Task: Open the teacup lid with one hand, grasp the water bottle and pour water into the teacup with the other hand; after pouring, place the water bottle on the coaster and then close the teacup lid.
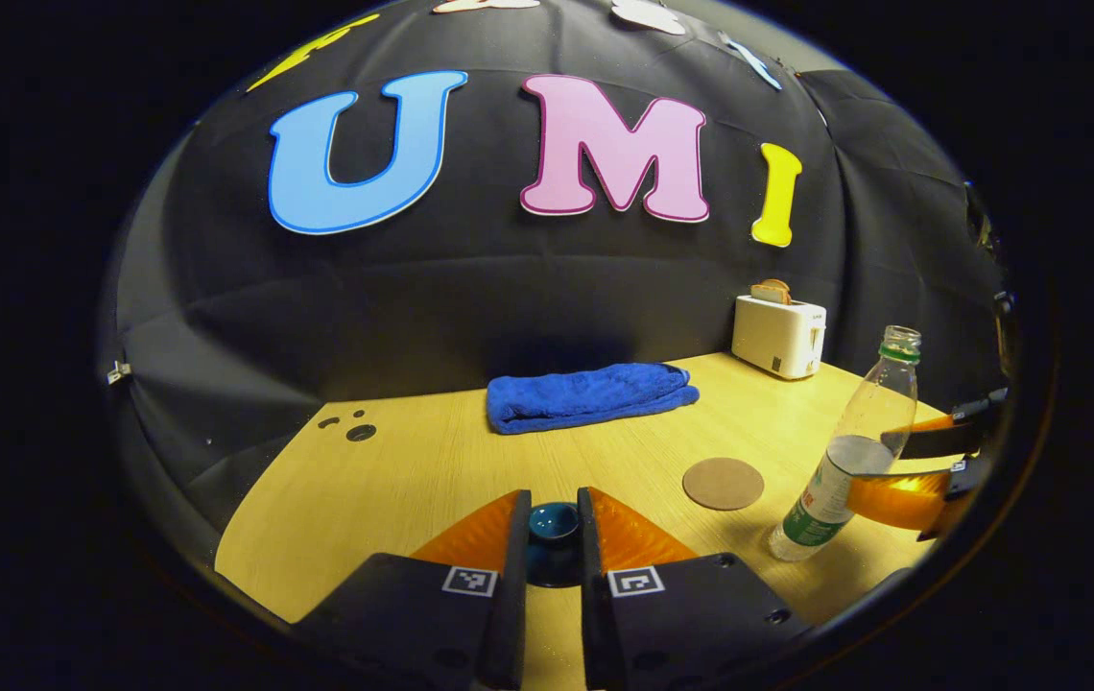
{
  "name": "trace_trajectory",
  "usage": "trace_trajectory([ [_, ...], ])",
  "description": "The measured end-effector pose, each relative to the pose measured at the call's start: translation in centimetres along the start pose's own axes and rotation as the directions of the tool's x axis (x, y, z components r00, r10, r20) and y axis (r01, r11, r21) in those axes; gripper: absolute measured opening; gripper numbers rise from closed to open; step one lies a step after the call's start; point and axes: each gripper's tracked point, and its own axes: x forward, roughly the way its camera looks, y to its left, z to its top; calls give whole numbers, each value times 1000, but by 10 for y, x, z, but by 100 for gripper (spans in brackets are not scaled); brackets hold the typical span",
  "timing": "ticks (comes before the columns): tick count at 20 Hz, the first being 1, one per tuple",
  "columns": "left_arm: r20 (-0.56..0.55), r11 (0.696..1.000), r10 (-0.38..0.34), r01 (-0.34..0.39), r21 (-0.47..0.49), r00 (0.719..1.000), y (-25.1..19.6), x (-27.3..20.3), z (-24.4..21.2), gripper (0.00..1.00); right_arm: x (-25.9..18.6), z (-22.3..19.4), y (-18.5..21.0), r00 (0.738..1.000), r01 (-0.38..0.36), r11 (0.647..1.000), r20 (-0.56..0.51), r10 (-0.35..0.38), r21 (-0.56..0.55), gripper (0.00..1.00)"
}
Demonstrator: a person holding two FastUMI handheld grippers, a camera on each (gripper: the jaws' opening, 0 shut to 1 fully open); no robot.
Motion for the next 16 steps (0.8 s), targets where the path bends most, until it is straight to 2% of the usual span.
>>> trace_trajectory([
  [2,-11,1000,2,-2,0,1000,1,-3,-4,28,9,0,4,1000,-5,1000,13,4,10,98],
  [3,-13,1000,5,-5,-1,1000,2,-4,-5,24,14,0,5,1000,-2,1000,18,2,10,98],
  [5,-19,1000,6,-6,-10,1000,3,-2,-7,31,24,-2,4,1000,-6,1000,18,6,12,99],
  [6,-23,1000,5,-6,-17,1000,4,-2,-10,24,28,-2,5,1000,-7,1000,22,6,15,99],
  [7,-27,1000,6,-6,-21,1000,5,-1,-11,24,31,0,4,1000,-9,1000,29,8,16,99],
  [8,-31,1000,7,-8,-25,999,6,0,-13,28,34,1,5,999,-12,1000,35,12,17,98],
  [9,-35,1000,9,-10,-29,999,7,1,-14,28,37,1,5,999,-17,1000,40,17,16,96],
  [11,-42,999,13,-14,-42,999,10,1,-17,28,40,0,7,999,-25,1000,43,25,6,89],
  [12,-45,999,14,-16,-48,999,11,1,-17,24,41,0,6,999,-21,1000,36,21,-9,82],
  [15,-57,998,24,-26,-48,998,16,-4,-20,28,42,0,14,998,-60,997,19,62,-52,81],
  [16,-60,998,28,-31,-49,998,18,-7,-21,28,41,-1,15,997,-71,995,13,72,-68,76],
])
